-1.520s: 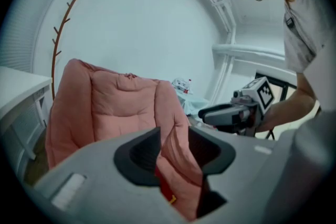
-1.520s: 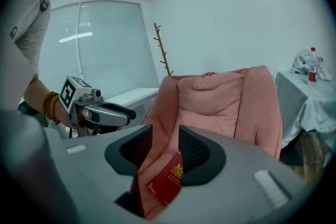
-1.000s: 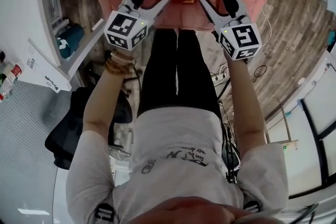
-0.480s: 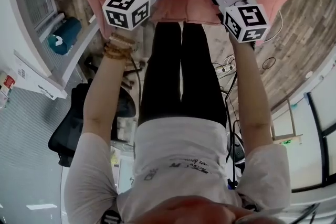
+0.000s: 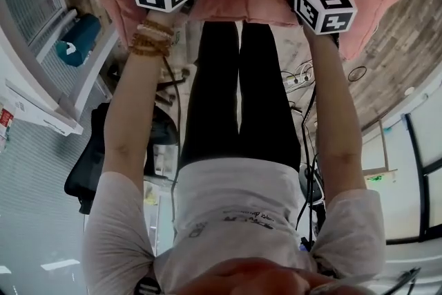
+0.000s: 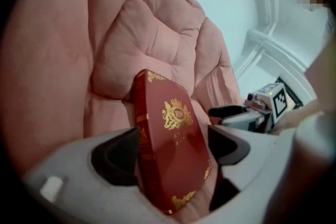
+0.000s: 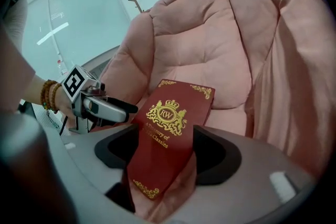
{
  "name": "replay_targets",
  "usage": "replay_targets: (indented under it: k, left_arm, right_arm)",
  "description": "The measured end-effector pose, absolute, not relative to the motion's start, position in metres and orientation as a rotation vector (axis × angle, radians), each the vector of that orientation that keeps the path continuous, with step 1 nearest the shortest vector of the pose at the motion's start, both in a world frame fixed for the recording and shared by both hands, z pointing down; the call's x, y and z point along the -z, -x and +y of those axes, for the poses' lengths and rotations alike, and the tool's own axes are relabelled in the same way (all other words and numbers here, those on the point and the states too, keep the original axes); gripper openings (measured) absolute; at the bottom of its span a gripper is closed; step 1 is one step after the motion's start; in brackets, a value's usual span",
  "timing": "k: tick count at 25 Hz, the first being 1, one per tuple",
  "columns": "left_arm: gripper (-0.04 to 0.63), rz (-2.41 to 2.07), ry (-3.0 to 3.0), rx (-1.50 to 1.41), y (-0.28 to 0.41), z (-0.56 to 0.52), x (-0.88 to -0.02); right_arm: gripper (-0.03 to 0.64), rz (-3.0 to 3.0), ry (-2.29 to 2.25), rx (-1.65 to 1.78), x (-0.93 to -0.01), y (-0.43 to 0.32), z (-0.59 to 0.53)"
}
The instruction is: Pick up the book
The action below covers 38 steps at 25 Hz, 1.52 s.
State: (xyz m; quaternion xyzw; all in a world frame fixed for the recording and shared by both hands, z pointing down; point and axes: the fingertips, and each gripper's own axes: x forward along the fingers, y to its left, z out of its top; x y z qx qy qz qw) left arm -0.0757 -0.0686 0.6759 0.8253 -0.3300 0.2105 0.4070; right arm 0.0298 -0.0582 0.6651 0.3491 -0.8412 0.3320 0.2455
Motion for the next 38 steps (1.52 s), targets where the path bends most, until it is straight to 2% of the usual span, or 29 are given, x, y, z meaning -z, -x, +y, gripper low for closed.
replay_targets:
  k: [10,25,28,32,38]
  left_arm:
    - [0.477,-0.832,-1.982,-0.478,0.077,-0.076,-0.712]
    - [0.482,-0.76,-2.041,-0.458,0.061,-0.076,-0.726]
    - [0.461,-0.755,-2.042,-0.439,0.061,-0.077,-0.721]
    - [0.398,-0.763,-2.04,-0.425,0.064,-0.076,-0.719]
    - [0.354,-0.758,-2.033,-0.381,0.065,-0.078,-0.712]
  right_arm:
    - [0.344,-2.283,-0.914,-0.937,-0.697,-0.024,-0.06]
    - [0.339,-2.283,-0.92,-0.931,-0.716,-0.024,-0.059]
    - [0.341,-2.283,-0.93,-0.936,-0.716,-0.026,-0.06]
    - [0.345,-2.285,-0.928,-0.928,-0.717,-0.028,-0.059]
    - [0.345,-2.287,-0.931,-0.939,-0.717,-0.033,-0.059]
